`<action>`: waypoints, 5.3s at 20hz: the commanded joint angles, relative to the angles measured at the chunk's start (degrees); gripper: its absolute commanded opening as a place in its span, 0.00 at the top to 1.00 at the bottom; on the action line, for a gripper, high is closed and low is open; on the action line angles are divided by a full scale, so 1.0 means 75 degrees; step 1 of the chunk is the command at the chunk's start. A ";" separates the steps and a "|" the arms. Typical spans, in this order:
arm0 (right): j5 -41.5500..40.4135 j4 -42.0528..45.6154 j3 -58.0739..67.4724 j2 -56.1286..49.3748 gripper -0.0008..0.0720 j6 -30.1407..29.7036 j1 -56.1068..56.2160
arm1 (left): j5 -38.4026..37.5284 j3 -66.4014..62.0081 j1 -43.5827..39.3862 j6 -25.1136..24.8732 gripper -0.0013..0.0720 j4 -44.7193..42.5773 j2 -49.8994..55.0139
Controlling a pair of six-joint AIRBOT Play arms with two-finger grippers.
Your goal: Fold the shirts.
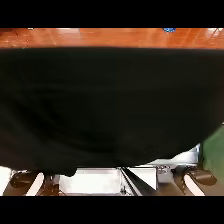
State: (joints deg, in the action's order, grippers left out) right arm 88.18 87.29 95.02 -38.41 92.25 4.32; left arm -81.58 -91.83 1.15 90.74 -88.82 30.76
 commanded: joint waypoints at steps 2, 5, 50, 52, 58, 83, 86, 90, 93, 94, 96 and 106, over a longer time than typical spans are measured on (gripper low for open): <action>-0.1157 0.0032 -0.2218 -0.0597 0.96 0.0044 -0.0006 | 0.0924 0.2681 -0.0137 0.0542 0.95 -0.0297 0.0536; -0.1982 0.0012 -0.2716 -0.1964 0.96 0.0020 -0.0006 | 0.2498 0.3803 -0.0140 0.1072 0.95 -0.0291 0.1731; -0.3958 -0.3474 -0.7997 -0.2221 0.43 -0.1341 -0.3028 | 0.1183 0.7160 0.4966 -0.2847 0.29 0.4441 0.5575; -0.3870 -0.3672 -0.8177 -0.1985 0.43 -0.1341 -0.3028 | 0.1539 0.7187 0.4908 -0.2841 0.29 0.4453 0.5683; -0.3515 -0.4220 -0.8180 -0.1958 0.42 -0.1588 -0.3028 | 0.1918 0.7117 0.4683 -0.2804 0.29 0.4453 0.6111; -0.3899 -0.4954 -0.9804 -0.3037 0.43 -0.1209 -0.1818 | 0.1784 0.6633 0.3698 -0.2836 0.95 0.4447 0.6677; -0.5001 -0.6100 -0.9311 -0.3783 0.66 -0.1553 -0.0906 | 0.1696 0.6630 0.3698 -0.2836 0.95 0.4450 0.6677; -0.4307 -0.6260 -0.7428 -0.3981 0.96 -0.2095 -0.0417 | 0.1204 0.6041 0.3707 -0.2853 0.95 0.4625 0.6528; -0.3389 -0.5330 -0.4902 -0.3981 0.96 -0.1827 -0.0420 | 0.1011 0.4642 0.3710 -0.3083 0.95 0.6038 0.5872; -0.3220 -0.4876 -0.3870 -0.3981 0.96 -0.1620 -0.0420 | 0.1020 0.4074 0.3710 -0.3124 0.95 0.6755 0.5636; -0.2970 -0.3926 -0.1938 -0.3984 0.96 -0.1250 -0.0420 | 0.1046 0.2769 0.3701 -0.3156 0.95 0.8160 0.5246; -0.1568 -0.1880 0.3057 -0.2538 0.96 -0.0866 -0.0420 | 0.2139 -0.1883 0.4048 -0.2667 0.95 0.8699 0.3363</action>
State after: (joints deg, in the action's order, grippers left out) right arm 74.70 68.82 113.14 -62.59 84.99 1.10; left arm -68.60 -98.98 29.91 69.69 -24.75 60.53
